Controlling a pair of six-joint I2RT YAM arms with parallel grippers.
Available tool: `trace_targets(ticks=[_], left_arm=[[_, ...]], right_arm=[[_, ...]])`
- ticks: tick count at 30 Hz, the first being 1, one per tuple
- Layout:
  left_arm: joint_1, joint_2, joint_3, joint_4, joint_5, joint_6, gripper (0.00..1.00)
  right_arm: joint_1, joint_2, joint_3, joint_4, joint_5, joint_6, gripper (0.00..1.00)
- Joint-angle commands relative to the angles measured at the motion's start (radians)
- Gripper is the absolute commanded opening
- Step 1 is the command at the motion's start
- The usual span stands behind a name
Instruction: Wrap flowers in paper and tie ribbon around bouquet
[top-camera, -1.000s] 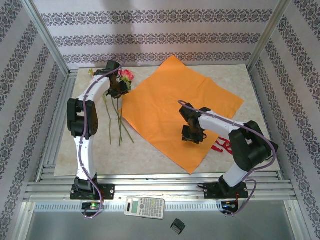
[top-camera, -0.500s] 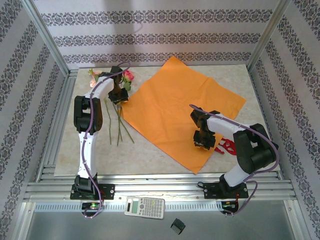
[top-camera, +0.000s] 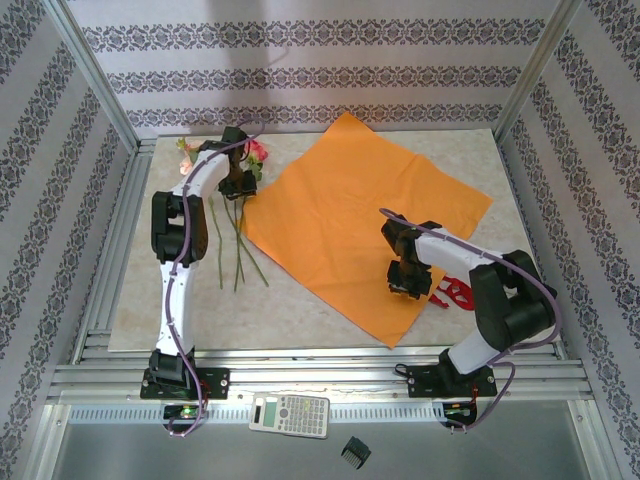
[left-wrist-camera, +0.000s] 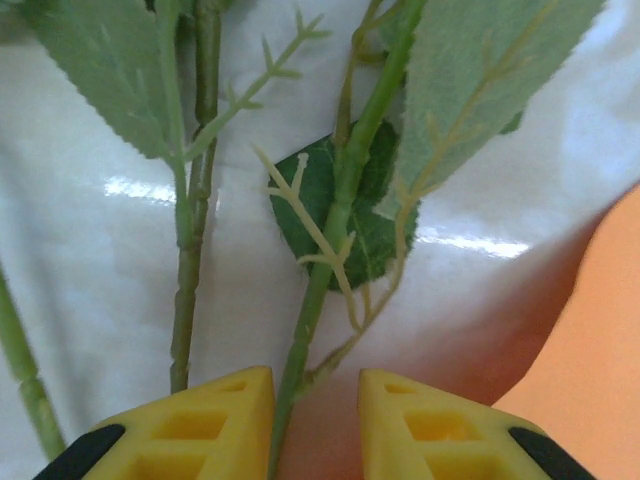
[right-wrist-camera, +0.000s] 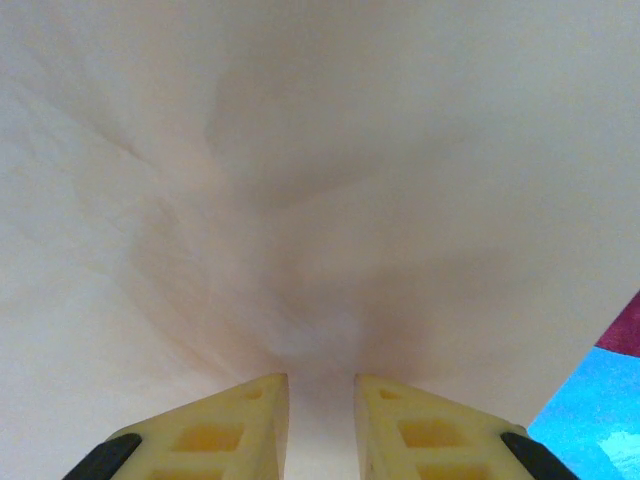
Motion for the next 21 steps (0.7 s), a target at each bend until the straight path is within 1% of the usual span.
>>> trace_targets(ticks=[1,4,6,10,13,17,21], left_arm=[[0.007,0.044,0.02,0.001,-0.016,0.034,0.24],[0.008,0.048,0.022,0.001,-0.025,0.035,0.16],[0.006,0.045,0.022,0.002,-0.019,0.037,0.12],[-0.002,0.01,0.021,0.008,-0.027,0.052,0.0],[-0.012,-0.039,0.031,0.0,-0.054,0.064,0.0],[-0.028,-0.117,0.053,-0.045,-0.144,0.069,0.0],[-0.035,-0.202,0.057,-0.085,-0.192,0.061,0.0]], right_arm=[[0.016,-0.025,0.001,-0.036,0.006,0.012,0.25],[0.03,-0.03,0.002,-0.041,0.006,0.018,0.25],[0.037,-0.036,0.001,-0.041,0.005,0.023,0.24],[0.045,-0.042,0.01,-0.041,0.007,0.026,0.25],[0.047,-0.05,0.02,-0.035,0.012,0.019,0.25],[0.047,-0.055,0.047,-0.035,0.022,-0.004,0.25],[0.044,-0.049,0.071,-0.031,0.024,-0.019,0.26]])
